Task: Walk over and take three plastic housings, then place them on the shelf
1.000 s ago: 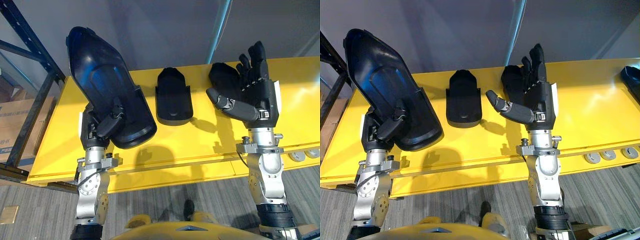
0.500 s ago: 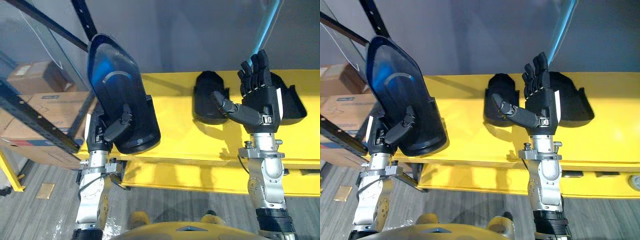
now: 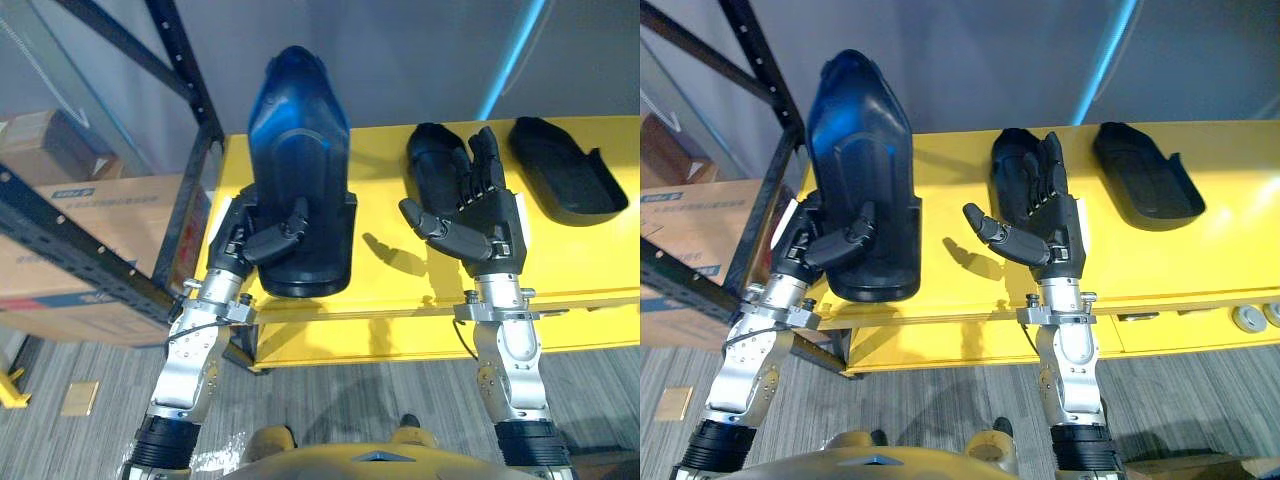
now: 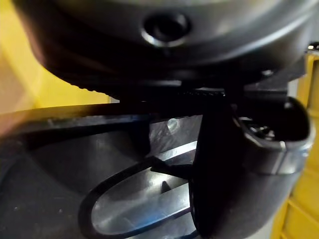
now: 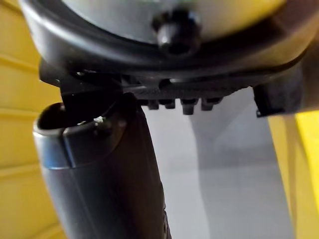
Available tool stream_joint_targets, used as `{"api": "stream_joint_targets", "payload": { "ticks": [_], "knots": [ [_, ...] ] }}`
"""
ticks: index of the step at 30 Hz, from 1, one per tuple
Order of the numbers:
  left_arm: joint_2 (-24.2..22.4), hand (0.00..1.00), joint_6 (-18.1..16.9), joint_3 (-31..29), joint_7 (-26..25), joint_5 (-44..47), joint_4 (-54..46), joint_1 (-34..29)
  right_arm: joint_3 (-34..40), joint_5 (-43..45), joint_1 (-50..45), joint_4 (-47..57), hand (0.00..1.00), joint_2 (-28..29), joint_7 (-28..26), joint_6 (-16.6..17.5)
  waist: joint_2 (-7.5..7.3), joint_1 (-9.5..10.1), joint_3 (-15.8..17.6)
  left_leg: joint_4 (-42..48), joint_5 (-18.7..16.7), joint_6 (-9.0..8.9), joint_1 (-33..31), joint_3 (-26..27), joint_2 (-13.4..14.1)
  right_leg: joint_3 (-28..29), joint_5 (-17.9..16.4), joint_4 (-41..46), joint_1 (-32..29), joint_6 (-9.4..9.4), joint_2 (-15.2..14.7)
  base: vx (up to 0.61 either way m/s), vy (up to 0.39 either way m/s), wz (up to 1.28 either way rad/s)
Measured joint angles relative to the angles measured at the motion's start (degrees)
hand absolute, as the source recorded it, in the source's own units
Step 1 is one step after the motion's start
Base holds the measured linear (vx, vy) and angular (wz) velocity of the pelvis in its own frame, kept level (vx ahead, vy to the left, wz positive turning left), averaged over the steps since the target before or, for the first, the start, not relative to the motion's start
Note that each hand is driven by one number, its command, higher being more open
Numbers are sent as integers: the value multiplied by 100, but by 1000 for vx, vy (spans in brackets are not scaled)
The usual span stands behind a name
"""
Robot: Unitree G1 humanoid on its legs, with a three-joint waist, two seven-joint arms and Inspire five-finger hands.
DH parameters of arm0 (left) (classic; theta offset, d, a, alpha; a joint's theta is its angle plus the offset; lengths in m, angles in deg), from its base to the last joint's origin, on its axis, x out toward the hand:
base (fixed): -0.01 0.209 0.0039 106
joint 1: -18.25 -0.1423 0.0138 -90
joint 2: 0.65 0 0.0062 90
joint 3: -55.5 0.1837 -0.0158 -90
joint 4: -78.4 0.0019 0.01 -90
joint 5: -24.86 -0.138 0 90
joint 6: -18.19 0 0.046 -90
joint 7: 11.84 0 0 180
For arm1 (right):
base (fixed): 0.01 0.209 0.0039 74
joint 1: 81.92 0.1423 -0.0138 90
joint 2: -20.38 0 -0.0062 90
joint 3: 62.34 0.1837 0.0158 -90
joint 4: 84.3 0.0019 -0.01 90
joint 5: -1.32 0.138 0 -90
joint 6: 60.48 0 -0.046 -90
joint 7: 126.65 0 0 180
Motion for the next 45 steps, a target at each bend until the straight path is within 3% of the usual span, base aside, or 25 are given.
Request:
{"api": "stream_joint_targets", "payload": {
  "ticks": [6, 11, 15, 20, 27, 35, 36, 45],
  "knots": [
    [168, 0, 28, -147, -619, 1, 986, 697, 500, 24, 41, 660, 100, -421, -195, -353, 18, -236, 19, -312, 137, -8, 130, 388, 35, 334, 271, -259, -183, -47, 101, -38, -12, -35],
    [215, 0, 260, -563, -1303, -26, 1861, 1576, 582, 25, 222, 907, 100, -518, -280, -354, -19, -362, 350, -189, 146, 11, -30, 513, 11, 495, 313, -258, -347, -55, 88, -118, 3, -16],
    [355, 0, 281, -789, -1747, -25, 2162, 2228, 576, 25, 658, 936, 100, -754, -384, -358, 55, -440, 699, 1, 164, 21, -208, 509, 44, 534, 384, -227, -484, -37, 107, -87, -5, 0],
    [423, 0, 576, -812, -1730, 30, 2183, 2635, 544, 25, 948, 938, 100, -817, -385, -360, 92, -440, 863, 21, 180, 30, -317, 531, 48, 595, 391, -142, -639, -35, 107, -39, 7, -2],
    [655, 0, 1430, -770, -1136, 524, 2711, 3355, 228, 24, 1613, 938, 100, -923, -411, -457, 83, -443, 1128, 93, 182, 33, -369, 492, 54, 584, 396, -102, -660, -30, 103, -2, 3, 1],
    [778, 0, 1619, -621, -939, 893, 2965, 3605, -105, 13, 1910, 919, 100, -949, -276, -691, 73, -426, 1198, 103, 208, 44, -458, 379, 52, 456, 395, -85, -656, -29, 91, -19, 6, 7],
    [788, 100, 1619, -625, -930, 893, 2971, 3647, -128, 9, 1959, 919, 100, -949, -243, -696, 71, -426, 1257, 105, 221, 42, -457, 362, 53, 445, 395, -75, -647, -29, 91, -49, -4, 11],
    [854, 100, 1654, -626, -736, 846, 3082, 3780, -149, -1, 1985, 918, 100, -942, -95, -728, 77, -440, 1390, 87, 278, 32, -442, 295, 65, 372, 396, -86, -567, -24, 96, -20, -2, 4]
  ]
}}
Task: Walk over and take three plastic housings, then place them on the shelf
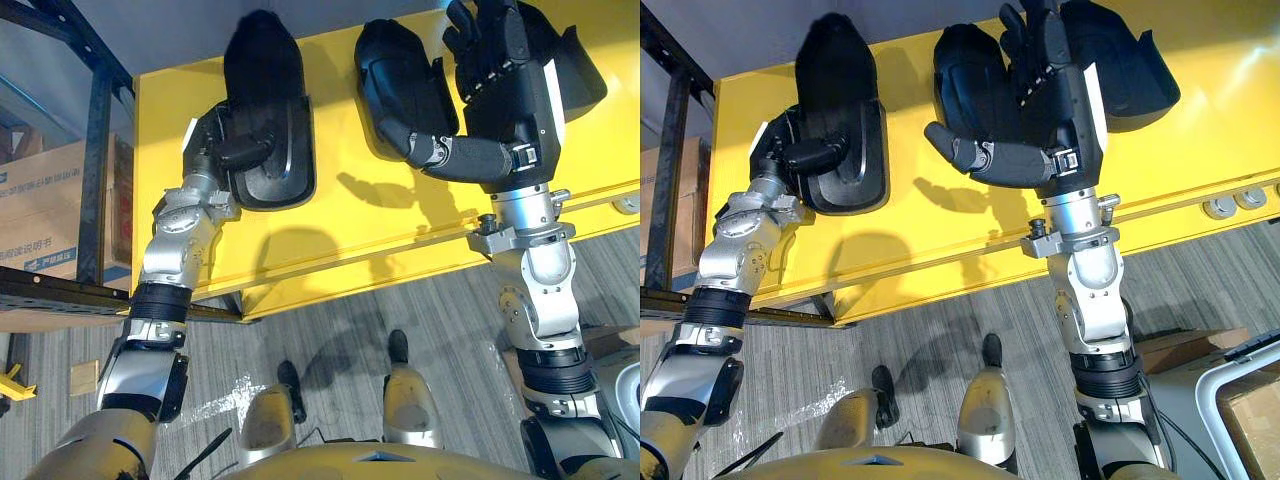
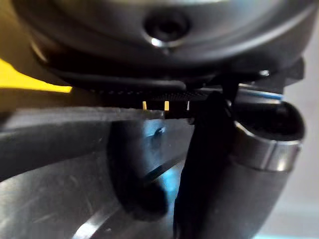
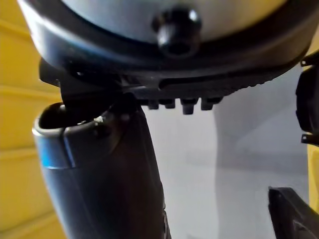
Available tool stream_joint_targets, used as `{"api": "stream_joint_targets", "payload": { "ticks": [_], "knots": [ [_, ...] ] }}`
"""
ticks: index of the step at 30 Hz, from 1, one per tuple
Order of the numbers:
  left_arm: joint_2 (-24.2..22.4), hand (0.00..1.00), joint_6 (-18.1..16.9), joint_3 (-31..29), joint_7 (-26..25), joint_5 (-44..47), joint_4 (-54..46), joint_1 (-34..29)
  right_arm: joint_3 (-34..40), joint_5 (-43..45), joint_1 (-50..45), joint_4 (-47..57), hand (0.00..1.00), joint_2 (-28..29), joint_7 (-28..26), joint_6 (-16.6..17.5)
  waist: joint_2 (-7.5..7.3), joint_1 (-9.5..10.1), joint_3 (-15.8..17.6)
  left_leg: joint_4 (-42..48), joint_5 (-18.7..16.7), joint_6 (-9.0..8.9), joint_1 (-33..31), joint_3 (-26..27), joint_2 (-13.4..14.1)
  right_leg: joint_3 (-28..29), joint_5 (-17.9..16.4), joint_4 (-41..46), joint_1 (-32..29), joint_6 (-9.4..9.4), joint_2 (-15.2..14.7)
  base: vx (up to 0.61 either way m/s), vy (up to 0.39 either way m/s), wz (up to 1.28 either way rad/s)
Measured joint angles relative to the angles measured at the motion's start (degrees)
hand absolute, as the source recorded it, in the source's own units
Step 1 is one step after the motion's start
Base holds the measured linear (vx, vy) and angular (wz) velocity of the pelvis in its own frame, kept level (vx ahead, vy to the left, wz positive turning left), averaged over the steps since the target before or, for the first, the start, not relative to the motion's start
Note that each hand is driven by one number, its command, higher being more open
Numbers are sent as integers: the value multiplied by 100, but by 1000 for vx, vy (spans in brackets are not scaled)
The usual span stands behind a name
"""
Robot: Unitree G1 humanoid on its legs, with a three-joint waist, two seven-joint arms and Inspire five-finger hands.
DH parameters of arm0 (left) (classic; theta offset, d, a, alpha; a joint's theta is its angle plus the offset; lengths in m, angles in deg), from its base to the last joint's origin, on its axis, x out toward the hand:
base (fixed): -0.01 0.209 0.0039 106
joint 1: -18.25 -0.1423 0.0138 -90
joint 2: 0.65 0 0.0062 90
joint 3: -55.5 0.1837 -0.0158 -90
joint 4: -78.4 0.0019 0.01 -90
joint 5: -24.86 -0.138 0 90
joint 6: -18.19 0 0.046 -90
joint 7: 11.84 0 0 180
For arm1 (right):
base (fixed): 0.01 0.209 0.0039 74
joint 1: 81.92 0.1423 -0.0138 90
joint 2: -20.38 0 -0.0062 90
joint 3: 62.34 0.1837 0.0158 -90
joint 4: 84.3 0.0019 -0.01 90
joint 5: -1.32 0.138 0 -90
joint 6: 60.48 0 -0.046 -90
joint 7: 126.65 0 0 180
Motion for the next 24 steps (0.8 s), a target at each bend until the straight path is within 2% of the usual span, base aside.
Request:
{"api": "stream_joint_targets", "payload": {
  "ticks": [5, 8, 11, 16, 20, 24],
  "knots": [
    [2, 100, 87, -4, 183, -17, -133, -153, 1, -8, -153, 1, 100, 84, 1, 0, -1, 20, -4, -148, 51, -23, 188, -22, 3, -81, 12, -107, 203, 22, 12, 6, -2, 6],
    [6, 100, 108, -27, 188, -185, -418, -491, 5, -202, -336, 5, 100, 109, 37, 1, -1, 20, -47, -318, 93, -46, 345, 3, 1, -105, 15, -203, 325, 29, 28, 12, -1, -1],
    [-7, 100, 221, -7, 132, -401, -641, -776, 5, -201, -574, 5, 100, 180, 62, -1, -10, 33, -241, -470, 151, -77, 457, 14, 2, -145, 49, -368, 428, 75, 51, 39, -4, 0],
    [-86, 100, 339, -19, -326, -427, -689, -1234, 35, -199, -810, 10, 100, 385, 101, 4, -62, 42, -663, -771, 215, -119, 749, 86, 56, -171, 49, -397, 558, 76, 121, 48, -6, -5],
    [-330, 100, 367, -99, -794, -437, -834, -1455, 53, -212, -1049, 40, 100, 596, 141, 4, -171, 67, -843, -899, 294, -131, 805, 62, 49, -250, 61, -517, 660, 94, 122, -20, -19, 5],
    [-611, 100, 387, -123, -1098, -660, -1162, -1795, 39, -215, -1183, 39, 100, 671, 197, 4, -178, 123, -933, -994, 349, -139, 889, 51, 33, -279, 70, -567, 746, 108, 131, -21, -7, 3]
  ]
}}
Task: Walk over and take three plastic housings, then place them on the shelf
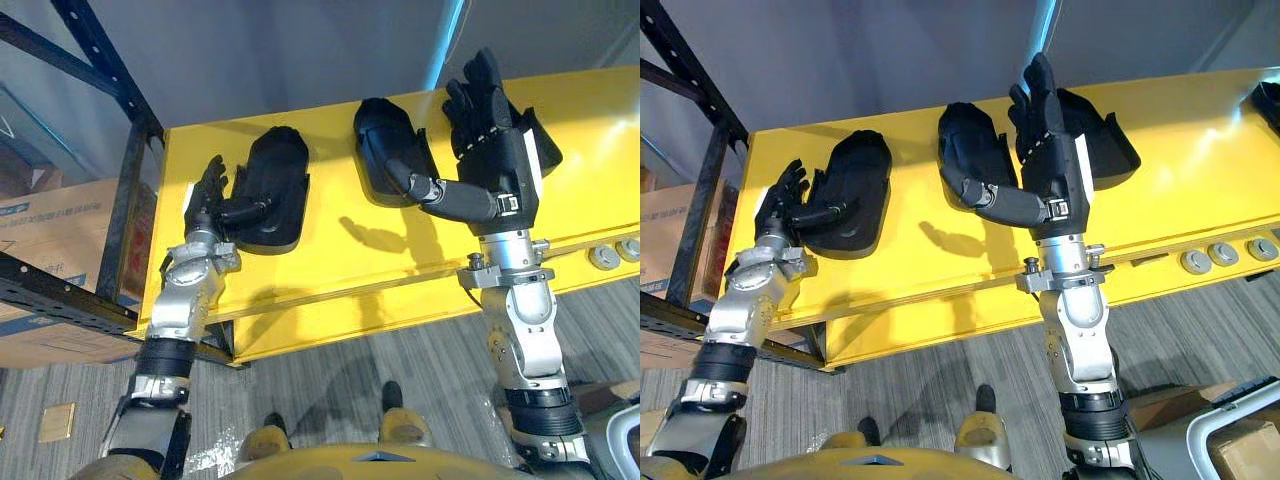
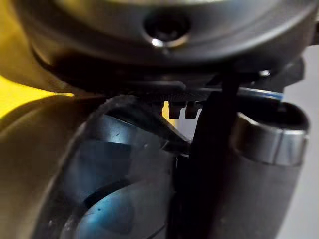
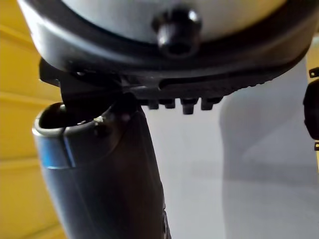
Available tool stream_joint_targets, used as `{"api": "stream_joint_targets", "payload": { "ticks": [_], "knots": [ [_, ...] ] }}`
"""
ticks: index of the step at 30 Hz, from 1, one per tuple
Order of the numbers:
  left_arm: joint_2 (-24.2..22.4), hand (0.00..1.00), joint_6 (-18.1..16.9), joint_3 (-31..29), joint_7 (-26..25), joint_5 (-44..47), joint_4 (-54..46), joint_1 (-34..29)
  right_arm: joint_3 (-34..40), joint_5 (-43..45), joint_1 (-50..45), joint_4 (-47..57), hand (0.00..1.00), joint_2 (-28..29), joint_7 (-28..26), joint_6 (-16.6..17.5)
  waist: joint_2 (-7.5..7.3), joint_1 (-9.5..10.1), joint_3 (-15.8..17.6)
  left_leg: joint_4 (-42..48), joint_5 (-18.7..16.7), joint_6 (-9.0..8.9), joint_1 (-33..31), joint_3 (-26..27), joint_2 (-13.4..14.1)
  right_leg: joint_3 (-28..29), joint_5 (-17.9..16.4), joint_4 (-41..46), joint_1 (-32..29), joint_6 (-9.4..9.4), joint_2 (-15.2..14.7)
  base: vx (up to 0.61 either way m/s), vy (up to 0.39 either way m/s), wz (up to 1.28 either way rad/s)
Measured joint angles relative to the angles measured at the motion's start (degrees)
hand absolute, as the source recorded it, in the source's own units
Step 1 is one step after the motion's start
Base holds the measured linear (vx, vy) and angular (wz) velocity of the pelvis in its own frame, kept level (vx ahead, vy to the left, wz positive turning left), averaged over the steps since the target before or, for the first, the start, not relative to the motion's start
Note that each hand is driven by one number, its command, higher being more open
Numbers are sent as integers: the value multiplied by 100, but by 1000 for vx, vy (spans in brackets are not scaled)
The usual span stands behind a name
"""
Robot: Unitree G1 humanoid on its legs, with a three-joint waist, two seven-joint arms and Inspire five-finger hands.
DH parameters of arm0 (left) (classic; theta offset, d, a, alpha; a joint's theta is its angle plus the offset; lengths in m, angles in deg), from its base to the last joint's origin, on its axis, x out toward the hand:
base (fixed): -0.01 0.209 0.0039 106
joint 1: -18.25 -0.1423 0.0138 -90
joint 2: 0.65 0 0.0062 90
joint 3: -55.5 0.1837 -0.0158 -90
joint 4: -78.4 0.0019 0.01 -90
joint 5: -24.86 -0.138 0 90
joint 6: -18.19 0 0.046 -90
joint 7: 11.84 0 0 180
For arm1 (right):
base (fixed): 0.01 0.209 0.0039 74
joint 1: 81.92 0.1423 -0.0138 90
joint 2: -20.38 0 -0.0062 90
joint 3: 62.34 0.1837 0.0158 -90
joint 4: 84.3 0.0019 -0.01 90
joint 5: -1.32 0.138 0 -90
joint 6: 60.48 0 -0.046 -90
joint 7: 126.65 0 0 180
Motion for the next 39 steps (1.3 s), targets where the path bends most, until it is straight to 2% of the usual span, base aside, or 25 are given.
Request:
{"api": "stream_joint_targets", "payload": {
  "ticks": [3, 7, 11, 12, 14, 15, 18, 20, 22, 24, 31, 33, 39],
  "knots": [
    [-162, 100, 1, 0, -141, -22, -208, -165, -22, -7, -1, -3, 100, 31, 70, 2, -2, 20, -78, -49, 49, -4, -1, -49, -4, -54, 2, -4, 6, 0, 0, -12, -11, 8],
    [-348, 100, -61, -76, -386, -121, -960, -476, -58, 4, -96, -20, 100, 69, 158, -5, -17, 72, -147, -120, 97, -10, 60, -117, -8, -133, 3, -6, 73, -1, 0, -5, -11, 9],
    [-696, 100, -592, -123, -701, -220, -1834, -775, -176, 9, -281, -60, 100, 305, 172, -79, -28, 171, -303, -207, 125, -3, 93, -134, -39, -157, 3, -29, 111, -1, -20, -8, 1, 3],
    [-777, 100, -932, -119, -833, -256, -1985, -777, -248, 11, -286, -92, 100, 352, 159, -159, -33, 183, -333, -209, 129, -2, 97, -158, -41, -188, 3, -37, 142, -1, -23, -26, -4, 9],
    [-789, 100, -1150, -117, -997, -502, -2097, -795, -355, 10, -293, -125, 100, 353, 123, -280, -37, 185, -415, -241, 146, -6, 96, -180, -42, -224, 3, -72, 167, -2, -20, -23, -11, 9],
    [-797, 100, -1381, -135, -1106, -695, -2223, -864, -440, 9, -297, -145, 100, 354, 63, -422, -35, 183, -483, -329, 203, -4, 112, -205, -47, -263, 3, -83, 172, -2, -18, -8, -15, 10],
    [-830, 100, -1610, -166, -1160, -1140, -2497, -1065, -583, 11, -297, -265, 100, 353, -23, -720, -46, 235, -514, -497, 274, -14, 196, -217, -53, -285, 3, -86, 196, -4, -8, -13, -10, 6],
    [-830, 100, -1714, -167, -1098, -1257, -2591, -1250, -720, 9, -307, -476, 100, 352, -64, -971, -66, 268, -605, -564, 300, -14, 205, -223, -59, -301, 2, -99, 194, -5, -7, -20, -3, 3],
    [-830, 100, -1810, -167, -811, -1265, -2608, -1426, -877, 6, -327, -754, 100, 354, -65, -1228, -92, 349, -627, -644, 346, -17, 234, -231, -69, -316, -1, -101, 194, -11, -8, -9, 1, 2],
    [-826, 100, -1812, -172, -587, -1262, -2612, -1573, -1013, 1, -332, -905, 100, 354, -32, -1348, -105, 368, -636, -777, 424, -16, 274, -259, -79, -354, -8, -101, 198, -21, -8, -10, -2, 8],
    [-819, 100, -1806, -162, 200, -456, -2612, -1925, -1115, -11, -328, -1047, 100, 352, 39, -1554, -182, 393, -683, -896, 520, -16, 300, -344, -91, -439, -10, -102, 221, -26, -11, -3, 0, 6],
    [-818, 100, -1802, -151, 428, -346, -2612, -2004, -1121, -13, -323, -1064, 100, 352, 12, -1721, -183, 397, -684, -898, 520, -16, 332, -372, -93, -456, -19, -102, 268, -40, -14, -25, 2, 5],
    [-816, 100, -1692, -137, 729, -341, -2612, -2233, -1179, -225, -307, -1354, 100, 277, -132, -1909, -178, 432, -685, -952, 544, -17, 349, -411, -91, -505, -57, -95, 294, -96, -9, -40, -3, 4]
  ]
}}
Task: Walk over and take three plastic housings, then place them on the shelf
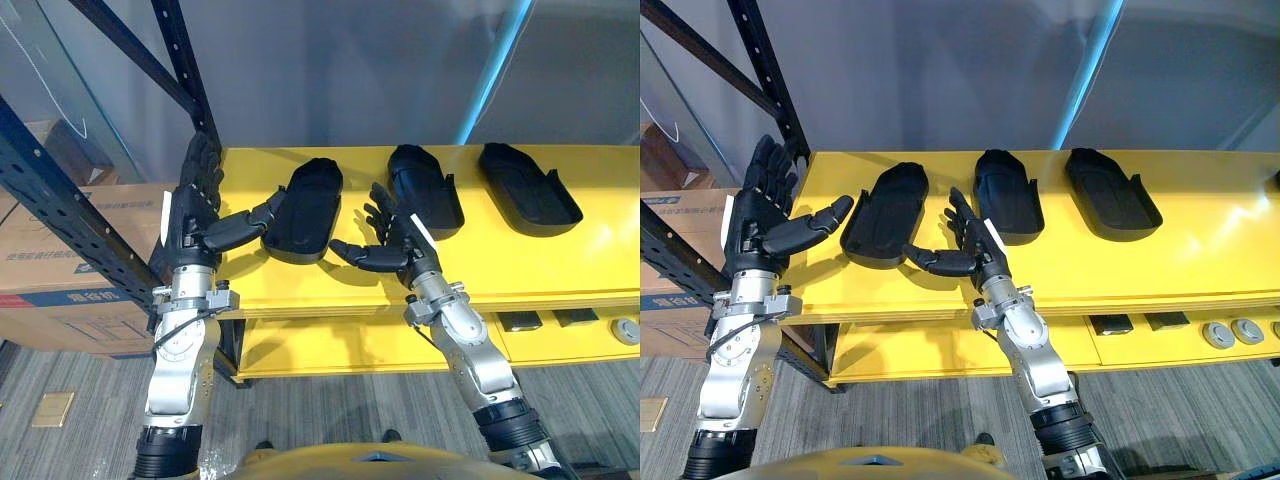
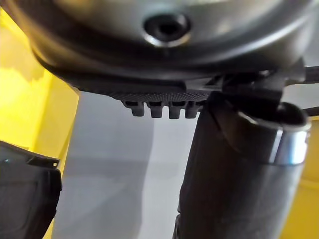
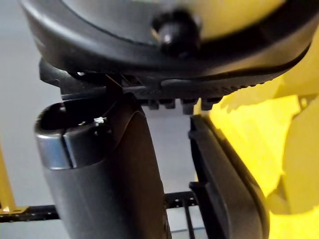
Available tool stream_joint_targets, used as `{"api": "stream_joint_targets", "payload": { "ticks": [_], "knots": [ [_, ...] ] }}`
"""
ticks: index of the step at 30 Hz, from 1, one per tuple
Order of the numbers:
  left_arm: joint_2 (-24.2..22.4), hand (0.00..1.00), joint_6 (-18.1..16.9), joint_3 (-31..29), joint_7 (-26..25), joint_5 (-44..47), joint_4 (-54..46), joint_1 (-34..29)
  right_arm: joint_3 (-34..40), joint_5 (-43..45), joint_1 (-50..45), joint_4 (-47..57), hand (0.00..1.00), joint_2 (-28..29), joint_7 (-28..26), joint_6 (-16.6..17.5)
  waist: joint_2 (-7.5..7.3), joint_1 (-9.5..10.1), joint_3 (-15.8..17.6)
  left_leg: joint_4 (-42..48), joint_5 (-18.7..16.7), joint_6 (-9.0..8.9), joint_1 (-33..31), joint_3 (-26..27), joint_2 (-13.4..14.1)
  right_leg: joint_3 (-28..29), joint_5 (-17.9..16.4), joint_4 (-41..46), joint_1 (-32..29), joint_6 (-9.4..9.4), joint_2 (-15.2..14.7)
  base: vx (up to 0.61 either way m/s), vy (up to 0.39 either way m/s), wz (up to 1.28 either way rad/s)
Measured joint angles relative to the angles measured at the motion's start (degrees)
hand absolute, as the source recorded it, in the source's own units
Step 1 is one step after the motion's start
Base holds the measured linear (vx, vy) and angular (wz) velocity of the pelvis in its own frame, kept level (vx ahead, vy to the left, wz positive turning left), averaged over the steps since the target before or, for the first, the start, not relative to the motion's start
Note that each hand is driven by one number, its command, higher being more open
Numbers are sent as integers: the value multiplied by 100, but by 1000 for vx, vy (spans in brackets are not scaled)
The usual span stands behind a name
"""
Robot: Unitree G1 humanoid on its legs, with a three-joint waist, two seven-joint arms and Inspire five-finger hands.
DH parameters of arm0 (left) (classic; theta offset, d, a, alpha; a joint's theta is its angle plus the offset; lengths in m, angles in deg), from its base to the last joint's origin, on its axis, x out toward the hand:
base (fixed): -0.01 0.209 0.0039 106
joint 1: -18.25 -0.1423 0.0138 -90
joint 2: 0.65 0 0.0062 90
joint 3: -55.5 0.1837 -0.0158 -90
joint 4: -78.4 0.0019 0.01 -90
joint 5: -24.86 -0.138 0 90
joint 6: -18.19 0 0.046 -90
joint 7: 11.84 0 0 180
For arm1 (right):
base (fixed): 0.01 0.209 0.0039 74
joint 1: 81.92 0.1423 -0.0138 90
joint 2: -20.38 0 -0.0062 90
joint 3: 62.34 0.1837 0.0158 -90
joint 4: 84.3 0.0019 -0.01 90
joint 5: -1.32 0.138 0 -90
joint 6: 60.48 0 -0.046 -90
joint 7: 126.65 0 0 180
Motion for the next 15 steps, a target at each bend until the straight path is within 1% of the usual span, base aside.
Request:
{"api": "stream_joint_targets", "payload": {
  "ticks": [3, 6, 10, 11, 12, 15],
  "knots": [
    [1, 100, 66, 31, 142, 1, 3, -152, -5, -3, 69, -189, 100, -38, 13, -9, 2, 35, 0, -61, 44, -6, 8, -31, 0, -43, -1, 0, -2, -1, 3, -22, 0, 6],
    [4, 100, 95, 36, 255, 2, 4, -307, -40, -8, 328, -466, 100, -49, 34, -9, 3, 75, 0, -57, 56, -7, -14, -71, 0, -74, -1, 2, 4, -1, 2, -13, 1, 7],
    [3, 100, 147, 85, 343, 144, 12, -314, -64, -12, 773, -851, 100, -48, 73, -8, 5, 142, 1, -53, 75, -7, -55, -132, 0, -115, -1, 3, 6, -1, 2, -15, -1, 8],
    [4, 100, 147, 140, 369, 145, 15, -316, -64, -12, 880, -951, 100, -47, 103, -8, 5, 209, 1, -53, 76, -6, -55, -140, -1, -125, -1, 4, 11, -1, 1, -15, 0, 4],
    [4, 100, 148, 203, 405, 147, 17, -319, -64, -12, 964, -1040, 100, -46, 148, -7, 5, 235, 2, -52, 77, -5, -56, -164, -2, -151, -1, 6, 27, -1, -1, -14, 0, 9],
    [4, 100, 148, 269, 574, 173, 33, -342, -65, -13, 1172, -1284, 100, -43, 202, -7, 8, 248, 3, -56, 95, -3, -66, -279, -7, -265, -12, 13, 88, -9, -9, -15, -2, 18]
  ]
}}
